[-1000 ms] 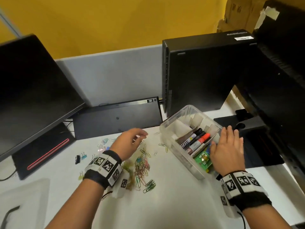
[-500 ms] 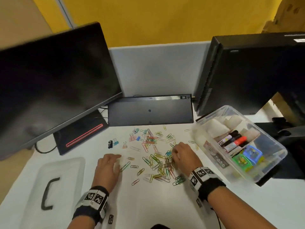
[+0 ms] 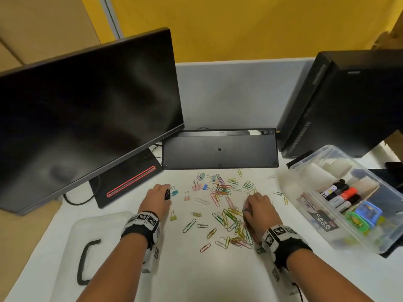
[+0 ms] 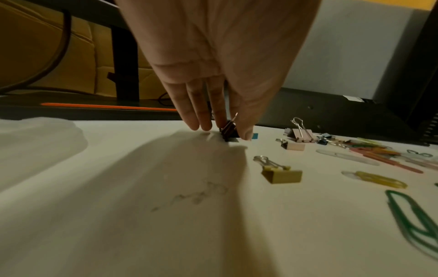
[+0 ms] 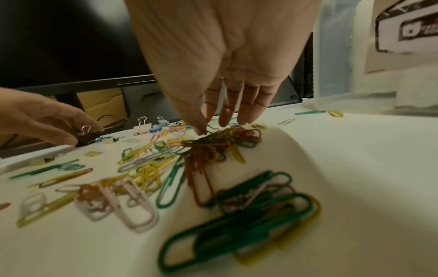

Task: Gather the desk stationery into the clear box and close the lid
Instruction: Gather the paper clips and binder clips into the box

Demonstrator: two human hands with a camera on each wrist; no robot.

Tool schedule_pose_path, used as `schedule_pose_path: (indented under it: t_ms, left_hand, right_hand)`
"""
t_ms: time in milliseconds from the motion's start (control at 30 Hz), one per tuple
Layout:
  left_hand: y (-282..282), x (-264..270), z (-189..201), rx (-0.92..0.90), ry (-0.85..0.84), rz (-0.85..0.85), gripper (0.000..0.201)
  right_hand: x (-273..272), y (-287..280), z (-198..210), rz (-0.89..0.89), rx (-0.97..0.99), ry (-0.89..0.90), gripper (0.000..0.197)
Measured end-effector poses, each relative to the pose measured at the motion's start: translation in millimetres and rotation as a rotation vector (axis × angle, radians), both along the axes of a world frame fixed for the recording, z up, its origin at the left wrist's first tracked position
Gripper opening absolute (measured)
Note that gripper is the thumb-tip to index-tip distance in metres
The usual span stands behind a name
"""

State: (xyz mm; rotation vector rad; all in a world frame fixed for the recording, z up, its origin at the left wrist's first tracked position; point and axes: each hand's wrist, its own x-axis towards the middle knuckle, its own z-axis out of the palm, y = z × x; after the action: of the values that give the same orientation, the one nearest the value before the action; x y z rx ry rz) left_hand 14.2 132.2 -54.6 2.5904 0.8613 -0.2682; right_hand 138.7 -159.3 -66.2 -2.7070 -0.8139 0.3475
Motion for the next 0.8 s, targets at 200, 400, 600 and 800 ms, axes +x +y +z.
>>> schedule_pose_path:
  t_ms: [200, 400, 600, 800]
  left_hand:
    - [-3, -2, -1, -0.007, -0.029, 0.053, 0.03]
    - [-12, -21, 10, -0.244, -0.239, 0.26, 0.026]
    - [-18, -41, 6, -0.277, -0.276, 0.2, 0.012]
    - [-31, -48, -3, -0.216, -0.177, 0.056, 0.012]
  right_hand:
    - [1, -3, 3, -0.231, 0.394, 0.171, 0.013]
    - [2, -17, 14, -0.529, 0.835, 0.573, 0.013]
    - [2, -14, 9, -0.695, 1.094, 0.984, 0.021]
    - [-8, 31, 28, -0.473, 0.894, 1.059, 0.021]
